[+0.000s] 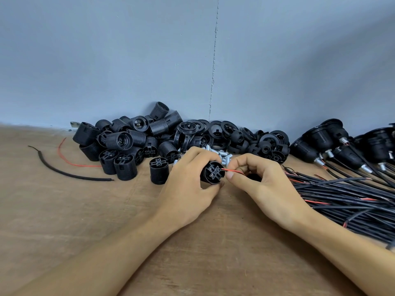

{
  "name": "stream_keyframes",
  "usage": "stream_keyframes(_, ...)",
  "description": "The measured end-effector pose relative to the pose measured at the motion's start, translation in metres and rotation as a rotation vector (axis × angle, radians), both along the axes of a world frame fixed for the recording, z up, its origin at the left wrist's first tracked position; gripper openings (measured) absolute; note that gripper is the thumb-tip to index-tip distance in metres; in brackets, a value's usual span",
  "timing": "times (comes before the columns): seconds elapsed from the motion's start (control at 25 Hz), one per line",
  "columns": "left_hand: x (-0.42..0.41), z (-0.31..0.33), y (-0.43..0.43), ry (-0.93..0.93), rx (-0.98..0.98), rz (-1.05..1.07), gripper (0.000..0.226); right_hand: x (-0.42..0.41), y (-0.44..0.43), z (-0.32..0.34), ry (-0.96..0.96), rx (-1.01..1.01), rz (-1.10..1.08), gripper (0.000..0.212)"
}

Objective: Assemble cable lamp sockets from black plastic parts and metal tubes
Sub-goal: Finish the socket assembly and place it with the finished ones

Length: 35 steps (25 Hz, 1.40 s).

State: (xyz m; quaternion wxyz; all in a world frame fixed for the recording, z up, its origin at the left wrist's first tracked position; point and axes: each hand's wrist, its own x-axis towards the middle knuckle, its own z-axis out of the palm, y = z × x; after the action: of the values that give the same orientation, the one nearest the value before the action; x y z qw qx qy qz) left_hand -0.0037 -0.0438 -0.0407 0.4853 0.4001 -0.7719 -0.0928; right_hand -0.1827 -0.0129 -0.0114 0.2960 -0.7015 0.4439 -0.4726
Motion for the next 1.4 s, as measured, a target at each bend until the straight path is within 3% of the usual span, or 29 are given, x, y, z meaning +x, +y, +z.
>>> stream_keyframes(1.04,0.0006,-0.0006,-0.0026,-0.021,-0.020,0.022,0.036,0.0004,-0.0016,-0.0029,-0.144,0.105,0.009,0.014)
stream_keyframes(1.4,0.0006,-0.0023,-0.0033,-0.018,-0.041,0.039,0.037,0.0019,-0.0008,-0.0041,-0.097,0.054,0.008,0.014)
